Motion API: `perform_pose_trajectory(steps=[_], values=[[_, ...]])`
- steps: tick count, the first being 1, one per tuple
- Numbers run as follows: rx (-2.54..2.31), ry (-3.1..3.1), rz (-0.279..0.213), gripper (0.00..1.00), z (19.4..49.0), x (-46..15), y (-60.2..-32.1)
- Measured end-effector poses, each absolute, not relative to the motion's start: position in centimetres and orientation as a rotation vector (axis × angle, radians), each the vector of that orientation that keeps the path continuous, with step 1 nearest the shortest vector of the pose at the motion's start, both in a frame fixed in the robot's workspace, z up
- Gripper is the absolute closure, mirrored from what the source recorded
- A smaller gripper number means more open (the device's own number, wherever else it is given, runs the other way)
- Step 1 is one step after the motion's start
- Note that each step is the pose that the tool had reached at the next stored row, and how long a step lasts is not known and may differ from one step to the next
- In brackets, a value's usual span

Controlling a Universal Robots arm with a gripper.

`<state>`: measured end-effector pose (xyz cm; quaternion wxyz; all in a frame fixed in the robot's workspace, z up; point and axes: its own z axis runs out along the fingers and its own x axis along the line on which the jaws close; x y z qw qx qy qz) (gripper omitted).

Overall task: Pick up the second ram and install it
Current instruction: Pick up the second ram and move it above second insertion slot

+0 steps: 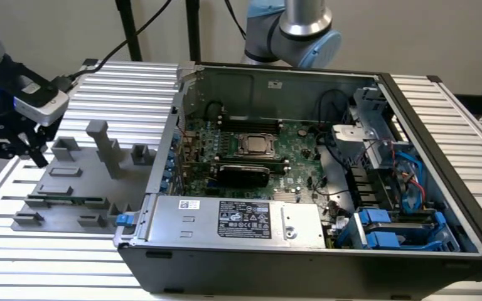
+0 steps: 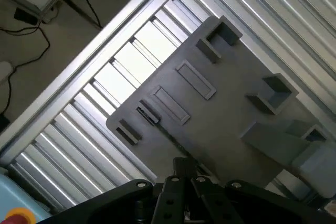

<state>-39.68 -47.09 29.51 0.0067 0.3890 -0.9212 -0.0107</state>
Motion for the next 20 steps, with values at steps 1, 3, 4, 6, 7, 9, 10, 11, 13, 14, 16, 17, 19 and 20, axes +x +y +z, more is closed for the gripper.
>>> perform_pose_trajectory(steps=[1,3,4,6,7,9,10,11,13,14,16,17,19,20], values=[[1.243,-2.871,-0.033,0.89,29.4,-39.7,-47.1],[1.296,-2.848,-0.033,0.89,29.2,-39.7,-47.1],[1.322,-2.836,-0.033,0.89,29.1,-39.7,-47.1],[1.373,-2.812,-0.033,0.89,28.8,-39.7,-47.1],[1.398,-2.799,-0.032,0.89,28.7,-39.7,-47.1],[1.449,-2.773,-0.032,0.89,28.5,-39.7,-47.1],[1.473,-2.760,-0.031,0.89,28.4,-39.7,-47.1],[1.501,-2.746,-0.031,0.89,28.3,-39.7,-47.1],[1.550,-2.718,-0.031,0.89,28.1,-39.7,-47.1],[1.575,-2.704,-0.030,0.89,28.0,-39.7,-47.1],[1.623,-2.675,-0.030,0.89,27.8,-39.7,-47.1],[1.648,-2.660,-0.029,0.89,27.7,-39.7,-47.1],[1.696,-2.629,-0.029,0.89,27.5,-39.7,-47.1],[1.719,-2.614,-0.029,0.89,27.4,-39.7,-47.1]])
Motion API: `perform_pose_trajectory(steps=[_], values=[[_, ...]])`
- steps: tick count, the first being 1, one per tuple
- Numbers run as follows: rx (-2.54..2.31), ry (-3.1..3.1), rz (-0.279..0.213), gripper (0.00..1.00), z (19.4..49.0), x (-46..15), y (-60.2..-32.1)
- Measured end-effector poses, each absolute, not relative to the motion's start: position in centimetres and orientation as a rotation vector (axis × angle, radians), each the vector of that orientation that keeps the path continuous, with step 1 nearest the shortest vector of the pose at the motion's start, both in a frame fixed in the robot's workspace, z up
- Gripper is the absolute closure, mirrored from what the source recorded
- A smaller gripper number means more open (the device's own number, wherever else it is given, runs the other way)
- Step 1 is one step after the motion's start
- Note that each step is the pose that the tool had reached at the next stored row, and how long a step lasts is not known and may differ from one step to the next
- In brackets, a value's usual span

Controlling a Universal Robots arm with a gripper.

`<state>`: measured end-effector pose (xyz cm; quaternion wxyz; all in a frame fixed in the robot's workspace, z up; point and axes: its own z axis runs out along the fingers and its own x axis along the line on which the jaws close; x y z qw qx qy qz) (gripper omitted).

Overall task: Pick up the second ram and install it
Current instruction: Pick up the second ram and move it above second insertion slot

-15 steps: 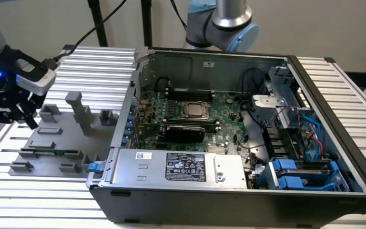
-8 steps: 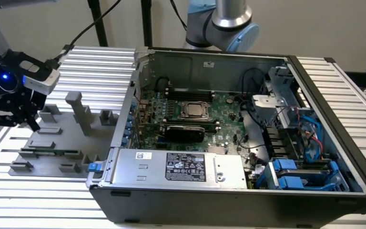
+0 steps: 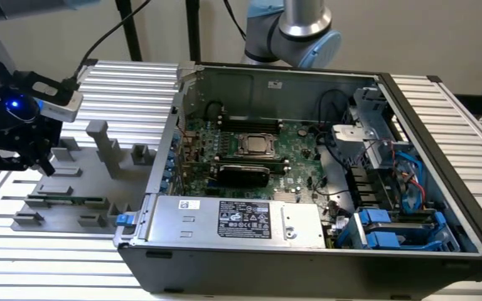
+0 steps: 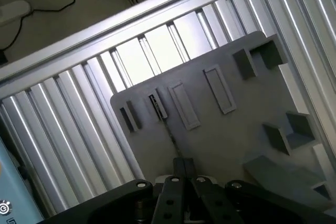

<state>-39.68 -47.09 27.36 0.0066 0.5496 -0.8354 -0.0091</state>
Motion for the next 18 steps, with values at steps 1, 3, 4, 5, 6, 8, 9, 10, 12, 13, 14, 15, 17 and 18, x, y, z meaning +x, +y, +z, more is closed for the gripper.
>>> perform_pose_trajectory(steps=[1,3,4,5,6,8,9,10,12,13,14,15,17,18], values=[[1.743,-2.598,-0.028,0.89,27.3,-39.7,-47.1],[1.790,-2.565,-0.028,0.89,27.1,-39.7,-47.1],[1.813,-2.549,-0.027,0.89,27.0,-39.7,-47.1],[1.836,-2.532,-0.027,0.89,26.9,-39.7,-47.1],[1.858,-2.516,-0.027,0.89,26.8,-39.7,-47.1],[1.905,-2.481,-0.026,0.89,26.6,-39.7,-47.1],[1.926,-2.464,-0.026,0.89,26.5,-39.7,-47.1],[1.949,-2.446,-0.026,0.89,26.4,-39.7,-47.1],[1.993,-2.410,-0.025,0.89,26.2,-39.7,-47.1],[2.015,-2.392,-0.025,0.89,26.1,-39.7,-47.1],[2.036,-2.375,-0.024,0.89,26.1,-39.7,-47.1],[2.058,-2.356,-0.022,0.89,26.0,-39.7,-47.1],[2.102,-2.321,-0.018,0.89,25.9,-39.7,-47.1],[2.123,-2.304,-0.016,0.89,25.8,-39.7,-47.1]])
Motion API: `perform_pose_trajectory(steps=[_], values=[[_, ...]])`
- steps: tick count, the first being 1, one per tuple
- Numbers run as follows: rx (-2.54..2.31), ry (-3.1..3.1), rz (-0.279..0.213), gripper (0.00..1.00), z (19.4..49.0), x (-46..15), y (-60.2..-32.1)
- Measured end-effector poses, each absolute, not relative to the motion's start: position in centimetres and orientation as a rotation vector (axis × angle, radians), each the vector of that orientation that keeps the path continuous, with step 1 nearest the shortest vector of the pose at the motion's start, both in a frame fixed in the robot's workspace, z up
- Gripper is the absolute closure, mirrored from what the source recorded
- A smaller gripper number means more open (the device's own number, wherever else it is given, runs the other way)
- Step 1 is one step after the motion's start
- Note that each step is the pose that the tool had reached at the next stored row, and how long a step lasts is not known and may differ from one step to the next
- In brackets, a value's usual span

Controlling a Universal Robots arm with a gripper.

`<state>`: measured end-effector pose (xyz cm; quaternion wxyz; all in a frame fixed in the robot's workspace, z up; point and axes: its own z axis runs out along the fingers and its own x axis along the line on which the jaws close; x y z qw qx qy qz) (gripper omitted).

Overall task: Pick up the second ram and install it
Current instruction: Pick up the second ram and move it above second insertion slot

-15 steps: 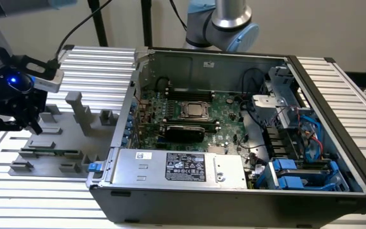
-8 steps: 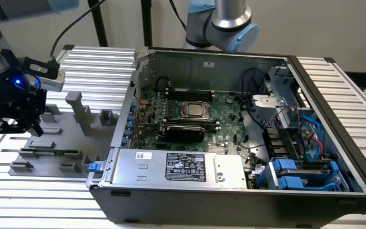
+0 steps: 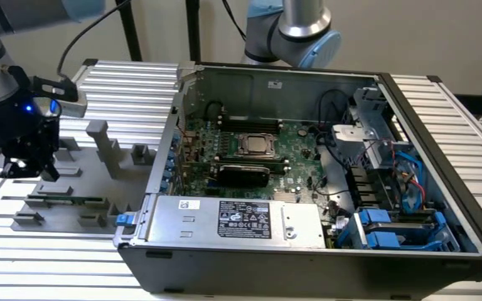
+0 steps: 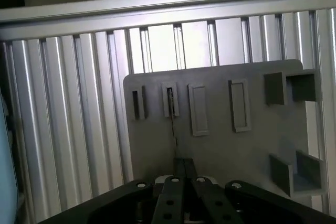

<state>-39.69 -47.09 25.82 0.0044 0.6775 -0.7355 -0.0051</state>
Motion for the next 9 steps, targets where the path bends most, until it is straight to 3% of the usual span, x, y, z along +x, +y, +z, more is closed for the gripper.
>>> perform_pose_trajectory(steps=[9], values=[[2.242,-2.212,0.002,0.89,25.47,-39.68,-47.09]])
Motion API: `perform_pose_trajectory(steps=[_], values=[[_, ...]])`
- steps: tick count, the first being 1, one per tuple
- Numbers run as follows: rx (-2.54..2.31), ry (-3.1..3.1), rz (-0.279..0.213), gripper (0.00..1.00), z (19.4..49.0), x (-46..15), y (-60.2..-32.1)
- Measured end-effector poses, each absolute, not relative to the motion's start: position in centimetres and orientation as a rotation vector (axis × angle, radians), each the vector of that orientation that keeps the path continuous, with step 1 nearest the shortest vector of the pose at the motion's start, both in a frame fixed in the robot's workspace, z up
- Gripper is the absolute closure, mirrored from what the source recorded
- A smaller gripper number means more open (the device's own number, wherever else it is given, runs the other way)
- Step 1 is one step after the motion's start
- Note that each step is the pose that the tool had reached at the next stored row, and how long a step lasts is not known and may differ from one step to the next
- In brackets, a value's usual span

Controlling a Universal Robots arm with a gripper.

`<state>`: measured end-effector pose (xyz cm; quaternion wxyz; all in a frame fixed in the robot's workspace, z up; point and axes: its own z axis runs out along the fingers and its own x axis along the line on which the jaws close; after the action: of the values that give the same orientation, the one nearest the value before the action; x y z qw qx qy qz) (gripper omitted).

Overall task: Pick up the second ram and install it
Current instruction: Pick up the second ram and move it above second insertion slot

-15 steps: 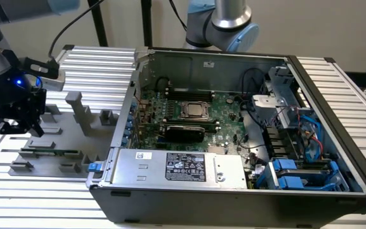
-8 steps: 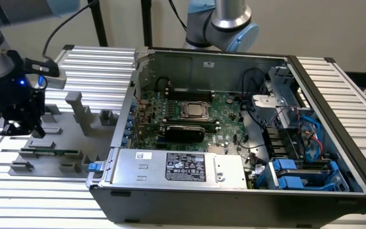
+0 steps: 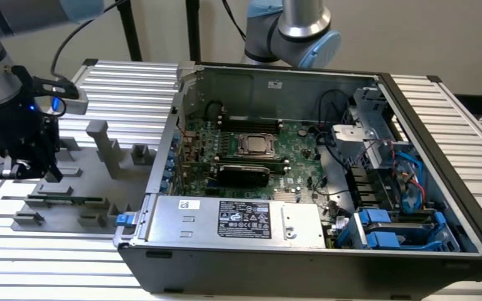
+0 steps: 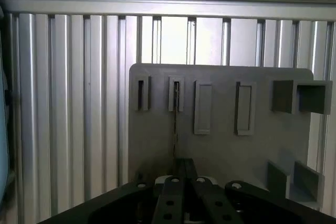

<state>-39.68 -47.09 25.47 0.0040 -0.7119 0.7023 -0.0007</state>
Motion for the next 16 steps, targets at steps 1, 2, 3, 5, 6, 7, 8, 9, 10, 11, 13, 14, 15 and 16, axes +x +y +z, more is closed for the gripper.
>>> perform_pose_trajectory(steps=[1,2,3,5,6,7,8,9,10,11,13,14,15,16], values=[[-2.231,2.200,-0.003,0.89,25.4,-39.7,-47.1],[-2.231,2.200,-0.003,0.89,25.4,-39.7,-47.1],[-2.230,2.199,-0.004,0.88,25.3,-39.7,-47.1],[-2.229,2.199,-0.005,0.76,25.2,-39.7,-47.1],[-2.229,2.198,-0.006,0.76,25.0,-39.7,-47.1],[-2.229,2.198,-0.007,0.70,24.9,-39.7,-47.1],[-2.229,2.198,-0.007,0.64,24.8,-39.7,-47.1],[-2.228,2.197,-0.007,0.64,24.6,-39.7,-47.1],[-2.228,2.197,-0.008,0.64,24.4,-39.7,-47.1],[-2.227,2.197,-0.008,0.58,24.2,-39.7,-47.1],[-2.227,2.196,-0.009,0.58,23.9,-39.7,-47.1],[-2.227,2.196,-0.009,0.58,23.7,-39.7,-47.2],[-2.227,2.196,-0.010,0.58,23.5,-39.7,-47.2],[-2.227,2.196,-0.010,0.58,23.3,-39.7,-47.2]])
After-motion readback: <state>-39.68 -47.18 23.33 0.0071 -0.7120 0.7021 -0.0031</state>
